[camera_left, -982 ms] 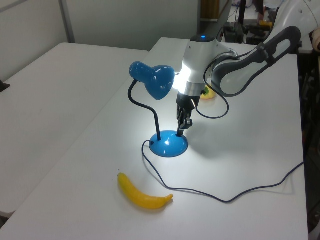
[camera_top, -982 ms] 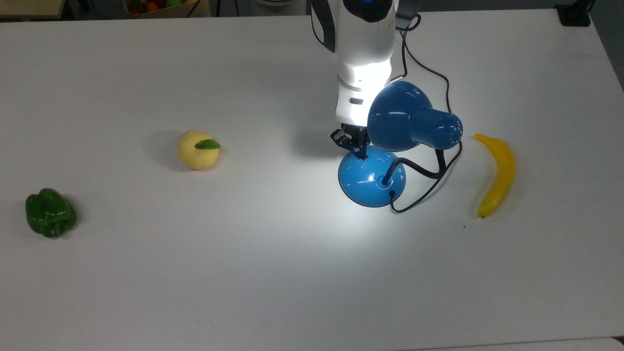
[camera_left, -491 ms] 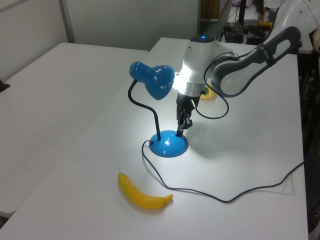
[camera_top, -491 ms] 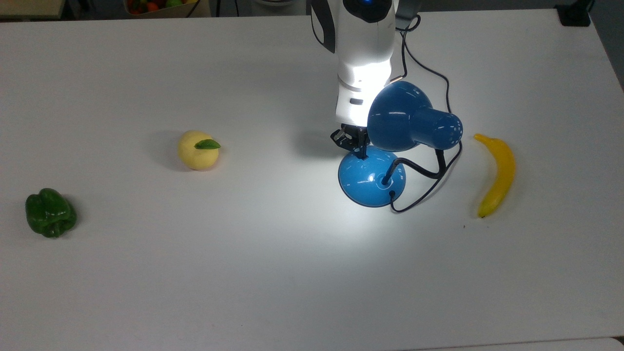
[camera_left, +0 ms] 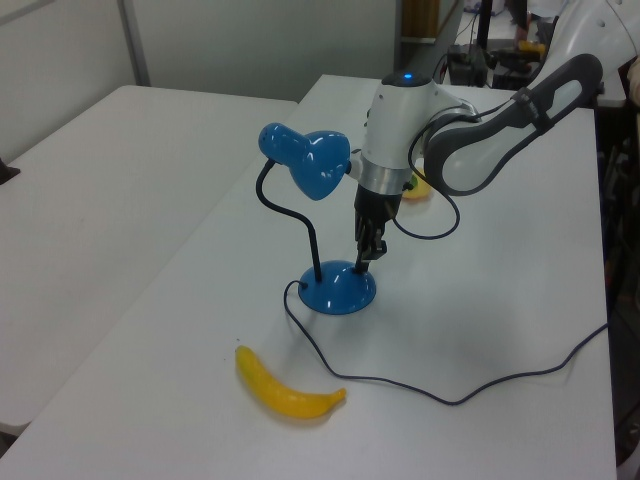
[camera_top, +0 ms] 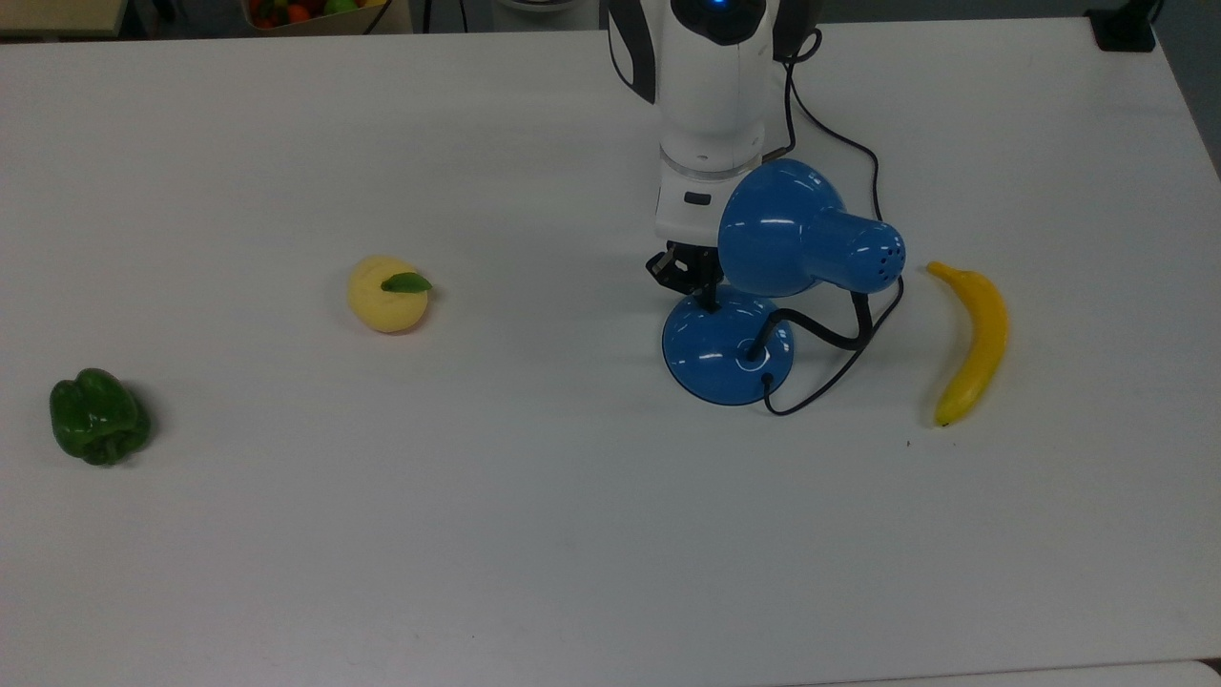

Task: Turn off lamp

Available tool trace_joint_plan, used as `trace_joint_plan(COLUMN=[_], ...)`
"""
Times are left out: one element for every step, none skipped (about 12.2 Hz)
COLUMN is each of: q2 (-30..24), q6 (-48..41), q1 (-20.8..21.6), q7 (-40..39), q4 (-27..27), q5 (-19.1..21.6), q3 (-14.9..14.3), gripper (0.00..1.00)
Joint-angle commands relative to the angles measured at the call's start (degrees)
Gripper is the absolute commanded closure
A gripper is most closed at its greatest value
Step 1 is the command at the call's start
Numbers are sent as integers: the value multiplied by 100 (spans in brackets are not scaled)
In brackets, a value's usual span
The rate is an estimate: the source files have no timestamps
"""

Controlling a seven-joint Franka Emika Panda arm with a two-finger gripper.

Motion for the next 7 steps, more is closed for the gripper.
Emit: trace_joint_plan(q2=[-92,-154,-259,-338,-452,-575,-724], q6=[-263,-517,-807,-1027,-1255,-1510,-1808], q1=[36,36,27,27,18,-34,-87], q7=[11,20,20,29,168,344,398], q4=[-356,-339,-312,-303,-303,-295,-294], q5=[-22,-22,-22,-22,-22,-30,-30], q3=[-17,-17,-17,-17,-17,-26,-69], gripper=[100,100,100,100,100,100,100])
